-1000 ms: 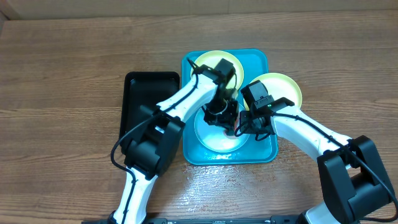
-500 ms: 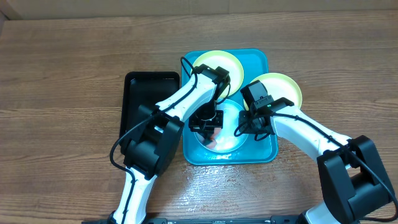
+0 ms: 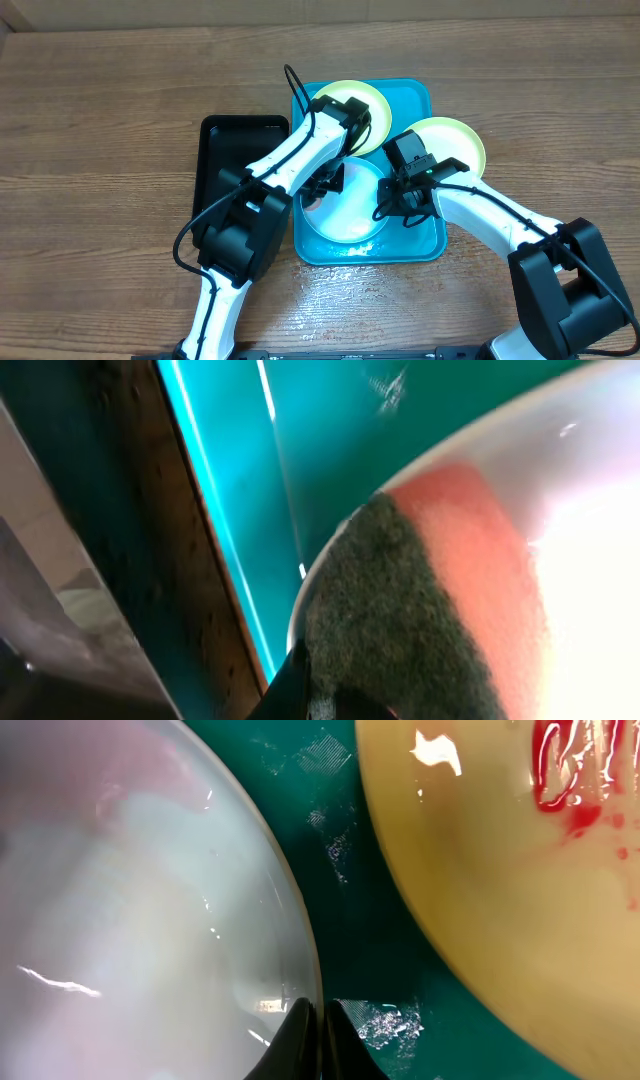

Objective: Clean dirty plates on tray and stack at the side
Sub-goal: 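Scrub the front-left plate with the sponge in the left gripper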

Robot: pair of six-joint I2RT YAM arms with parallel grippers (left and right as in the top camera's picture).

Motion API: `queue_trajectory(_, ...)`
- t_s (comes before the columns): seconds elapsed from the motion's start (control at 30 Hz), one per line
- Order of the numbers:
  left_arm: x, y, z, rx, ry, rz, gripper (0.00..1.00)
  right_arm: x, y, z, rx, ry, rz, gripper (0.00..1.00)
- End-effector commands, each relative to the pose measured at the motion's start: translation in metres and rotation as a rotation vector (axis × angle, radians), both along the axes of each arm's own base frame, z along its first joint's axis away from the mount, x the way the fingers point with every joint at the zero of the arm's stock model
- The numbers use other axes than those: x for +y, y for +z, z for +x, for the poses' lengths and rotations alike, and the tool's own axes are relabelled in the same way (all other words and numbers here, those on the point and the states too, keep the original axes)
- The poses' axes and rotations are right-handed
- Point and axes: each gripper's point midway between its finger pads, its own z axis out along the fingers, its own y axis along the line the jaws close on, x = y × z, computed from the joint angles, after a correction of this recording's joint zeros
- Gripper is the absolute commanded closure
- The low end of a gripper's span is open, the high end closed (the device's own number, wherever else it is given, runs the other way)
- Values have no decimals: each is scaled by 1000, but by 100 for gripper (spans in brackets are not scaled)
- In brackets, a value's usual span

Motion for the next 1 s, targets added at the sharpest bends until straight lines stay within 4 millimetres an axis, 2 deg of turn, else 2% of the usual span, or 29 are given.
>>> queue_trajectory(0.0, 9, -5, 18, -27, -40, 11, 96, -17, -2, 1, -12, -21, -72, 96)
queue_trajectory(0.13, -43, -14, 9, 55, -90, -284, 96, -17, -2, 1, -11, -21, -72, 96)
queue_trajectory(0.27, -94, -7, -4, 139, -79, -580, 96, -17, -2, 1, -11, -21, -73, 96)
queue_trajectory(0.43, -123, 5, -10, 184, -74, -753, 96, -17, -2, 1, -11, -21, -73, 96)
queue_trajectory(0.6, -133, 2, -19, 228, -63, -830, 96, -17, -2, 1, -11, -21, -73, 96)
queue_trajectory(0.77, -128, 1, -34, 279, -57, -800, 96, -17, -2, 1, -11, -21, -73, 96)
queue_trajectory(0.83, -115, -4, -40, 294, -45, -720, 96, -17, -2, 1, -11, -21, -73, 96)
queue_trajectory(0.97, -75, -15, -44, 281, -27, -484, 96, -17, -2, 1, -11, -21, -73, 96)
